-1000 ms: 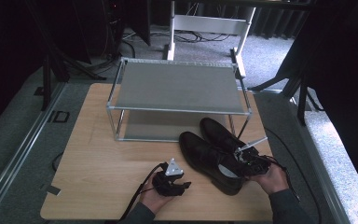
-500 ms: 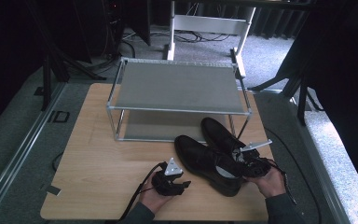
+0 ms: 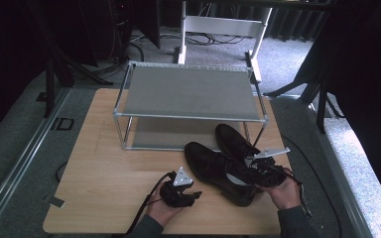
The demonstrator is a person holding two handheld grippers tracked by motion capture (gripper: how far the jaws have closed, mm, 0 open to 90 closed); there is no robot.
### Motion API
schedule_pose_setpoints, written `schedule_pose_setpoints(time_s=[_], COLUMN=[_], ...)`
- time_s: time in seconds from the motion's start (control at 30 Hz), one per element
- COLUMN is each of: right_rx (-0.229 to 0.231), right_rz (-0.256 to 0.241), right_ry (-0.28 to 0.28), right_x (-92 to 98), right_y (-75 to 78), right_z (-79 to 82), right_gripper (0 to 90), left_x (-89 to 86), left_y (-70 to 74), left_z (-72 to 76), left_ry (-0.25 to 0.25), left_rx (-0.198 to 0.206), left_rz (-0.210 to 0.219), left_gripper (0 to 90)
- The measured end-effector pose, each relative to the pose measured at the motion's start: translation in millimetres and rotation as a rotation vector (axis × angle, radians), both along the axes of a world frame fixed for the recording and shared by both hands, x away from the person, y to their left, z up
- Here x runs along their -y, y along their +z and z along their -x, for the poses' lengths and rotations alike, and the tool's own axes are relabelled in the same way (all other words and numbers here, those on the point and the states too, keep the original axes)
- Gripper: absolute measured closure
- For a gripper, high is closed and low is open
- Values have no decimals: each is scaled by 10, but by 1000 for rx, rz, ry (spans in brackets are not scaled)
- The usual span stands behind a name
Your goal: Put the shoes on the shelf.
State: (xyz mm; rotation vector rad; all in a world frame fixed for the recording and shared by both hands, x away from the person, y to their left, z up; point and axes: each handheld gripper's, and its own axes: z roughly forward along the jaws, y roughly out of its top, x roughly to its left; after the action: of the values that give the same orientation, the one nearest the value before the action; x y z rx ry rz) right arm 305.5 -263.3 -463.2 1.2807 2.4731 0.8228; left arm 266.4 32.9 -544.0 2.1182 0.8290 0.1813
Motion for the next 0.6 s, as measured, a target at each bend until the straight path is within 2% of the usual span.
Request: schedule_pose_setpoints(time_s=[0.33, 0.6], right_rx=[17, 27], right_rz=[-18, -20], right_ry=[-12, -14], right_x=[-79, -179], right_y=[58, 95], right_z=[-64, -184], right_gripper=[791, 790], left_x=[-55, -88], left_y=[18, 36], left_z=[-6, -15], left_ry=[9, 22], left_rx=[5, 7], left_rz=[2, 12], left_gripper=[524, 524])
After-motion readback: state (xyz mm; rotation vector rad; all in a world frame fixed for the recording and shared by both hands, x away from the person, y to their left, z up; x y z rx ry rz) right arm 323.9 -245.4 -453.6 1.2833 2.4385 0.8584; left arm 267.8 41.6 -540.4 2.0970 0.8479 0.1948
